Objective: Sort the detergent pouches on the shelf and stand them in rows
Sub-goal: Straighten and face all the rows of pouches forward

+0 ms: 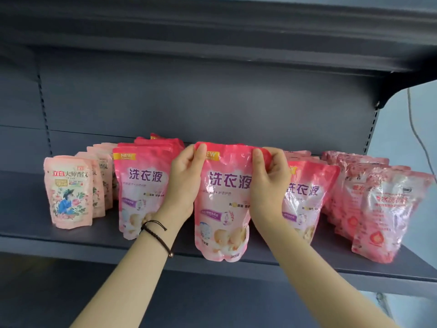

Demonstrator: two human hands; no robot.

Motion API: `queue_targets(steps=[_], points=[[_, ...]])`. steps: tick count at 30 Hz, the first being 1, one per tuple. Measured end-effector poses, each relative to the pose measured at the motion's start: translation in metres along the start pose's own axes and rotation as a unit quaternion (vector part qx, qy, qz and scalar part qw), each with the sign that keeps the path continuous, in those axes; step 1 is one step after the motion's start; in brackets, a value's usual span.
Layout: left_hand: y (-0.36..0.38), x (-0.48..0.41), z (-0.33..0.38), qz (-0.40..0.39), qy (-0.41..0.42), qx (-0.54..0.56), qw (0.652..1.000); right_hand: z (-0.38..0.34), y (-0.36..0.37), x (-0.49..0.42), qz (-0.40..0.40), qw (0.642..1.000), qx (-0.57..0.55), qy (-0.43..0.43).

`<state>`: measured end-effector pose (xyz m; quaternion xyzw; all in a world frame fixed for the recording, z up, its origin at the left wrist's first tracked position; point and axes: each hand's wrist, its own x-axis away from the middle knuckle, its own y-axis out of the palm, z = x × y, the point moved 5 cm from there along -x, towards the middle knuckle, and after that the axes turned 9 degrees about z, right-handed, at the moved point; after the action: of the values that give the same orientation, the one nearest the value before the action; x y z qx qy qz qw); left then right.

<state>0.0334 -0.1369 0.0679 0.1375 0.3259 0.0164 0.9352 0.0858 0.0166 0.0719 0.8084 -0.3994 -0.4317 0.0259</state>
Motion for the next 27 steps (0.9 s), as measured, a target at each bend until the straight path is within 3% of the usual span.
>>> queue_targets(steps=[5,10,15,22,27], points=[[-0.021,0.032,-0.027,0.027,-0.023,-0.03,0.999,0.019,0.008,0.01,0.007,1.0,-0.005,0.009],[-0.021,0.08,-0.061,-0.006,0.017,-0.013,1.0,0.03,0.016,0.01,0.015,1.0,-0.006,0.013],[-0.019,0.084,-0.076,0.025,0.035,-0.017,0.999,0.036,0.015,0.015,-0.014,1.0,0.007,0.001],[-0.015,0.078,-0.081,0.015,0.047,-0.048,0.998,0.032,-0.018,0.036,-0.197,0.98,0.015,-0.028],[-0.014,0.073,-0.082,0.01,0.046,-0.04,0.998,0.066,-0.056,0.103,-0.344,0.918,0.19,-0.054]])
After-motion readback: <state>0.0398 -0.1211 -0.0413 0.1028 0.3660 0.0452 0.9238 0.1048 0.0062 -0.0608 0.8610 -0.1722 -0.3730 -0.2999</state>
